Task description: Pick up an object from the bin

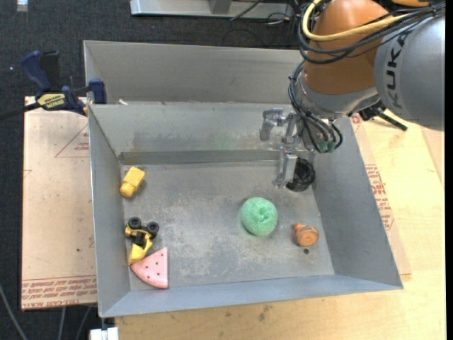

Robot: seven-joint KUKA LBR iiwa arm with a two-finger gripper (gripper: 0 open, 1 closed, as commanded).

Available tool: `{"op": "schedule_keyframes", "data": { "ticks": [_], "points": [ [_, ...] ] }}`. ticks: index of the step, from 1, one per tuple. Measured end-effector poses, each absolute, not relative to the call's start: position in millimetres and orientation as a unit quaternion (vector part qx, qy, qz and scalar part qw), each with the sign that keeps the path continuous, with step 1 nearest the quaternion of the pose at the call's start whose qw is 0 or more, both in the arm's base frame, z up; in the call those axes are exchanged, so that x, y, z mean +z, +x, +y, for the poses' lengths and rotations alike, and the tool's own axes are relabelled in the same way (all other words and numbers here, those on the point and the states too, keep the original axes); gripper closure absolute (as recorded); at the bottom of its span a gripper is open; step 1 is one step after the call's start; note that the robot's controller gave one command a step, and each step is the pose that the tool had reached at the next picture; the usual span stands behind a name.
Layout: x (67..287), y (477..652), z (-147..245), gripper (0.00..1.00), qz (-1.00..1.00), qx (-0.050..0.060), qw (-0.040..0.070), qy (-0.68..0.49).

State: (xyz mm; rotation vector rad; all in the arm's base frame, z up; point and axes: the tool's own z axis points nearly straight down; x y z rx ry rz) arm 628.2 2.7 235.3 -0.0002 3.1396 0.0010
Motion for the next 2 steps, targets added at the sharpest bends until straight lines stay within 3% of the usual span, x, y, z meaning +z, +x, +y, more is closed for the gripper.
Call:
{"op": "schedule_keyframes", "data": {
  "ticks": [1, 2],
  "points": [
    [205.9, 596.0, -17.8, 0.0, 1.0, 0.0, 0.002, -0.023],
    [157.2, 578.5, -12.9, 0.0, 0.999, 0.0, 0.002, -0.04]
  ]
}}
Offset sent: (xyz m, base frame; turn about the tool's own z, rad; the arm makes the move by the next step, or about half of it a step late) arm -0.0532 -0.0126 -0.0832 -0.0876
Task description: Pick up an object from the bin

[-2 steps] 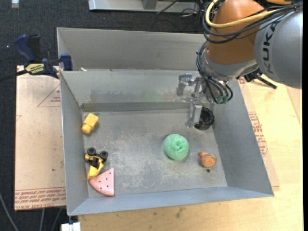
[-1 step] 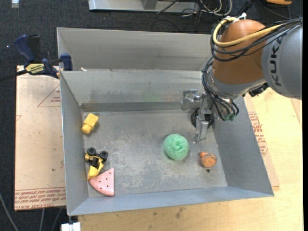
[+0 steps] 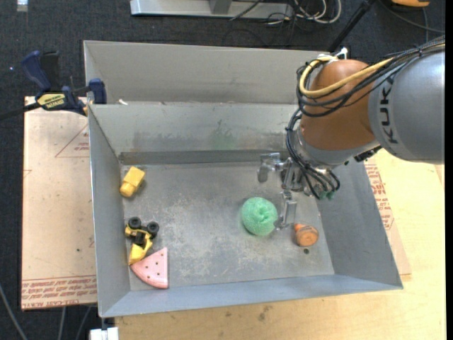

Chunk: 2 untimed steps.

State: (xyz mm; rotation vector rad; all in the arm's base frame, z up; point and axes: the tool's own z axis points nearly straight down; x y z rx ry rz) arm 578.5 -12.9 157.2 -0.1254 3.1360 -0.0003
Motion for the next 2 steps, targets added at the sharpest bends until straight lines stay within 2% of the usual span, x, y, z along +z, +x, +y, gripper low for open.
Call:
{"op": "schedule_keyframes", "data": {
  "ticks": [1, 2],
  "points": [
    [151.5, 528.7, -8.3, 0.0, 1.0, 0.001, 0.0, -0.029],
    [113.9, 517.2, -12.2, 0.0, 0.999, 0.0, 0.002, -0.036]
  ]
}}
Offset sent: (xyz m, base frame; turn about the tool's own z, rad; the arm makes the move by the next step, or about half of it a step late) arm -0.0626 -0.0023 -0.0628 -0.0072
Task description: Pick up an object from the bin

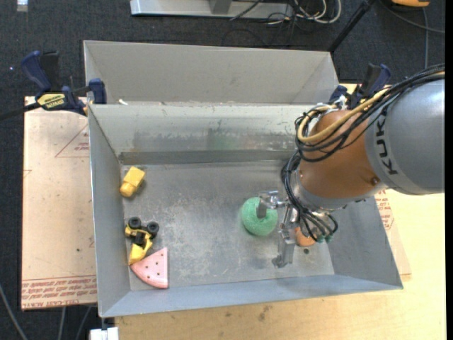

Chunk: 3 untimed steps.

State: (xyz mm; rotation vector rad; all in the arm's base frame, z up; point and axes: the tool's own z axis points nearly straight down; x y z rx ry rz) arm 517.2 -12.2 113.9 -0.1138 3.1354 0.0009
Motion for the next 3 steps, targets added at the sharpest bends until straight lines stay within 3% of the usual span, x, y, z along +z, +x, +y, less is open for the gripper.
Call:
{"op": "schedule_keyframes", "data": {
  "ticks": [1, 2, 3],
  "points": [
    [88.8, 543.6, -5.7, 0.0, 0.999, 0.0, 0.0, -0.042],
    [77.0, 545.8, -29.3, 1.0, 1.0, 0.001, 0.006, 0.014],
    [77.0, 545.8, -29.3, 1.0, 1.0, 0.001, 0.005, 0.013]
  ]
}}
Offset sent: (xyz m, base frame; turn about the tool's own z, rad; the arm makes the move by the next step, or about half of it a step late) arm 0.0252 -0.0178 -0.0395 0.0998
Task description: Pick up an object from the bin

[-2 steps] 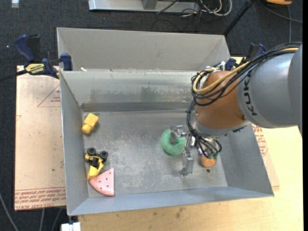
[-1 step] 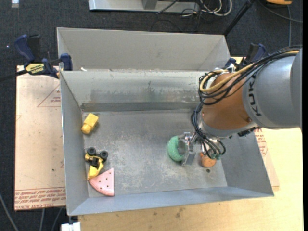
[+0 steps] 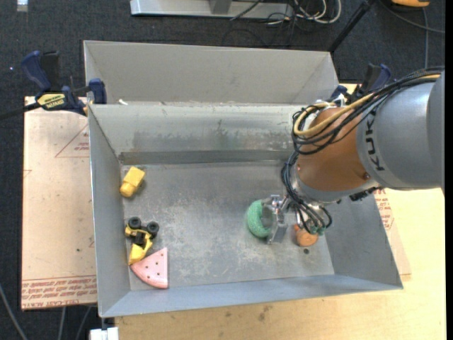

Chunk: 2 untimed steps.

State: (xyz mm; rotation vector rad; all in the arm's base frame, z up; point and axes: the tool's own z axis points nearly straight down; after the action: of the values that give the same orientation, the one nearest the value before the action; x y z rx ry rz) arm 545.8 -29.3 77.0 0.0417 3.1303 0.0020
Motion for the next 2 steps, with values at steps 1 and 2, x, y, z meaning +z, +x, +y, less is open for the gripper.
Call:
{"op": "schedule_keyframes", "data": {
  "ticks": [1, 2],
  "points": [
    [77.0, 545.7, -29.2, 1.0, 1.0, 0.001, 0.005, 0.013],
    [76.9, 545.7, -29.2, 1.0, 1.0, 0.001, 0.005, 0.013]
  ]
}}
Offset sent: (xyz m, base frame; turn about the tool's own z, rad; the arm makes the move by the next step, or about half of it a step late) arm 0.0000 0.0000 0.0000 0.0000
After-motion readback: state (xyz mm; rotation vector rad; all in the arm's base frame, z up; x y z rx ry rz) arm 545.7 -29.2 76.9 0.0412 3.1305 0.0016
